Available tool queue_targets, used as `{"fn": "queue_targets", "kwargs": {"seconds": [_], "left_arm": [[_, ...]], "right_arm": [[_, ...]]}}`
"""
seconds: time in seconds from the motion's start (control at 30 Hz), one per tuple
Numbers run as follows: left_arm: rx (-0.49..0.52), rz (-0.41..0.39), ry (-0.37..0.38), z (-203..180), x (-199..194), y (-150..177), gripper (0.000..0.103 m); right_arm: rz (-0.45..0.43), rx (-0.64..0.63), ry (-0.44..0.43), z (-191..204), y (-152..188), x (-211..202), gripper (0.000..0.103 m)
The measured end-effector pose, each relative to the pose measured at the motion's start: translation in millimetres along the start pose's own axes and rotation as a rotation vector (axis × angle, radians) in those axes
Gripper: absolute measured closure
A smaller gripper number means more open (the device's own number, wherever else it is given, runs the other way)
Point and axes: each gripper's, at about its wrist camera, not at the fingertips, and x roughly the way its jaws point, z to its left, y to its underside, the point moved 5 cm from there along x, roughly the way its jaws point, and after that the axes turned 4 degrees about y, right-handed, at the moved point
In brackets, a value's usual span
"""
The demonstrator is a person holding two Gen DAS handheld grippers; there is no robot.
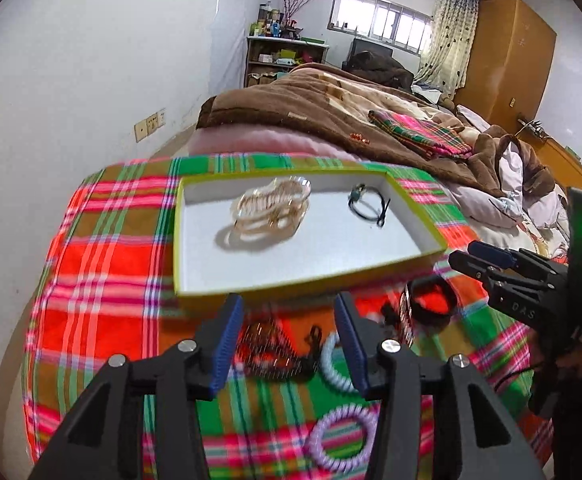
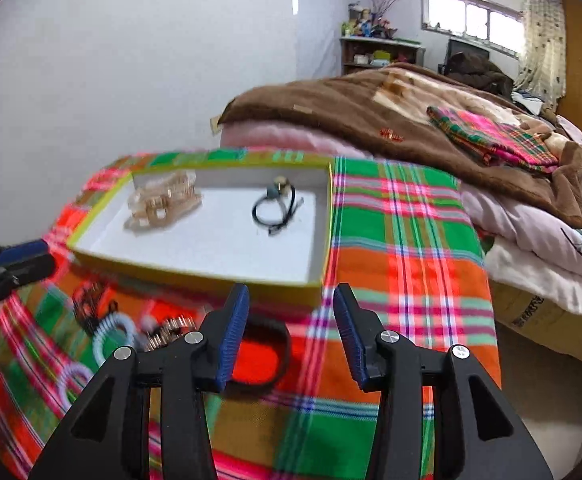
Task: Organize jewelry
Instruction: 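Grasp the black-and-red watch band with right gripper while left grasps brown beaded necklace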
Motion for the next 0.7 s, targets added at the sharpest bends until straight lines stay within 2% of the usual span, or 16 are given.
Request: {"fn": "queue_targets", "kwargs": {"seconds": [0.13, 0.27, 0.63, 0.67, 0.7], "left_arm": [[-0.041, 0.001, 0.008, 13.7, -7.8, 19.3, 0.053], [-0.086, 0.012, -0.015, 28.6, -11.1, 29.9, 0.053], [-0.132, 0.022, -0.026, 44.7, -15.5, 44.7, 0.052], [-0.132, 0.026, -0.026, 44.5, -14.1, 45.5, 0.052], [-0.132, 0.03, -0.028, 43.9, -13.1, 45.8, 0.052]], "right_arm": [[0.05, -0.018, -0.011, -0.5, 16.7, 10.6, 0.058], [0.087, -0.014, -0.009, -1.6, 25.4, 22.0, 0.058], [0.092, -0.063, 0.044, 6.4, 27.7, 25.6, 0.059], [0.09, -0.064, 0.046, 6.7, 28.1, 25.3, 0.065], [0.09, -0.065, 0.047, 6.7, 28.1, 25.5, 0.076]]}}
